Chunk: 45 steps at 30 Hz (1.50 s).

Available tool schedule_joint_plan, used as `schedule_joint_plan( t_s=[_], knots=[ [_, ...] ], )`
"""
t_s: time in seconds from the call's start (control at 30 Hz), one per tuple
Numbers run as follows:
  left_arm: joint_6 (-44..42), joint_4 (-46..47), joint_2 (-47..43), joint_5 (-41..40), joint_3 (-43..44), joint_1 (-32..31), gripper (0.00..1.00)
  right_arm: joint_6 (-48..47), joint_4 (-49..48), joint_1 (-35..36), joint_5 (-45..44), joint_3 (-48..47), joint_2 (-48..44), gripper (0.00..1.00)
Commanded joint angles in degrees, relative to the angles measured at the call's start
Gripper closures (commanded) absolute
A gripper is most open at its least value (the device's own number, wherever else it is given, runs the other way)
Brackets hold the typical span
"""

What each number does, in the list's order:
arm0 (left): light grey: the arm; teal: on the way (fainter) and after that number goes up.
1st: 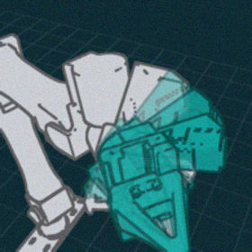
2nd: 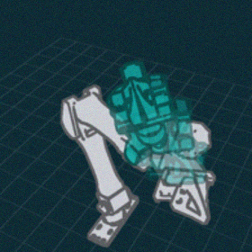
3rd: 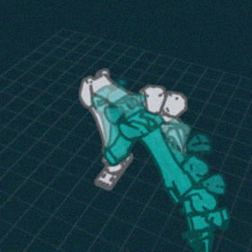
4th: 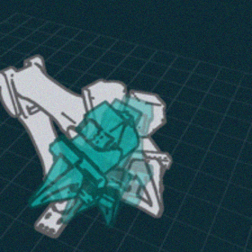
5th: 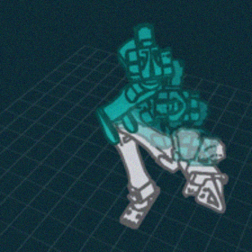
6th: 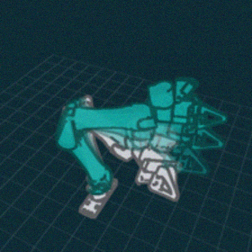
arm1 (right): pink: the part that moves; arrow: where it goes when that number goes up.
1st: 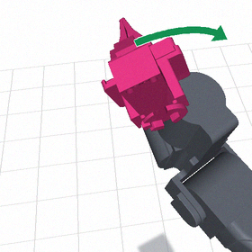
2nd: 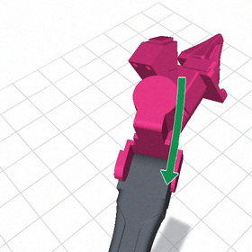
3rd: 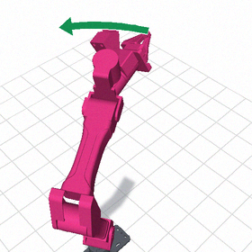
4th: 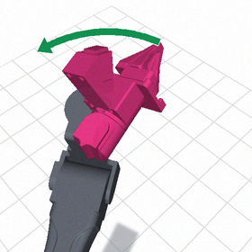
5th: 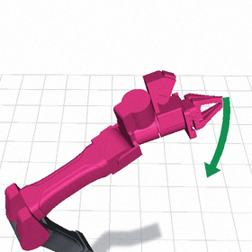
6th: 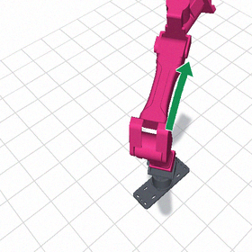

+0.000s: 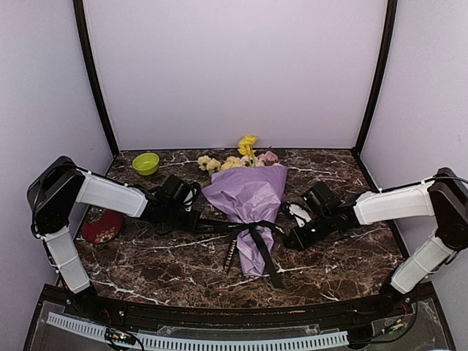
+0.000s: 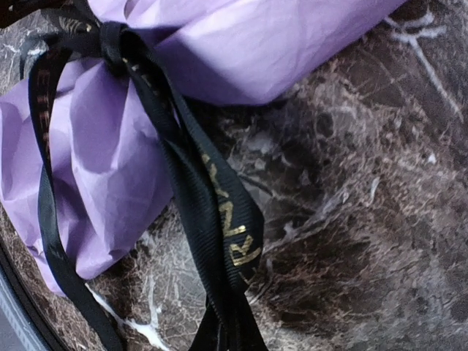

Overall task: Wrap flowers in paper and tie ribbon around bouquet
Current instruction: Adjust the ribbon on the folded bouquet.

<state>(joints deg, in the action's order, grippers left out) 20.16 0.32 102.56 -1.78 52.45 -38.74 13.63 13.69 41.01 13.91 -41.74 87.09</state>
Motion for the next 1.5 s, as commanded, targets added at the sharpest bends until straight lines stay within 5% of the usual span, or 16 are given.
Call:
schedule_joint_plan(
  t_s=[0.0, 0.27, 1.17, 1.23, 1.47],
  knots=[
    [1.0, -4.1, 3.5, -1.7, -1.4, 1.2, 1.0, 1.8, 7.4, 0.6, 4.2, 2.3, -0.8, 1.0],
    [1.9, -3.7, 4.5, -1.7, -2.9, 1.6, 1.0, 5.9, 8.6, 0.6, 9.9, 5.8, -0.7, 1.0],
    [-1.6, -2.2, 1.5, 1.0, -6.2, 1.7, 1.0, 6.5, 11.3, 0.4, 8.8, 4.4, -1.4, 0.99],
    [-2.9, -0.4, -0.7, 4.6, -6.7, 1.7, 0.97, 6.4, 12.0, 0.3, 8.1, 2.9, -2.6, 0.78],
    [-8.2, -0.9, -12.1, 13.0, -7.0, 1.8, 0.58, 5.3, 13.5, -3.7, 8.3, -0.7, -12.6, 0.2]
  ],
)
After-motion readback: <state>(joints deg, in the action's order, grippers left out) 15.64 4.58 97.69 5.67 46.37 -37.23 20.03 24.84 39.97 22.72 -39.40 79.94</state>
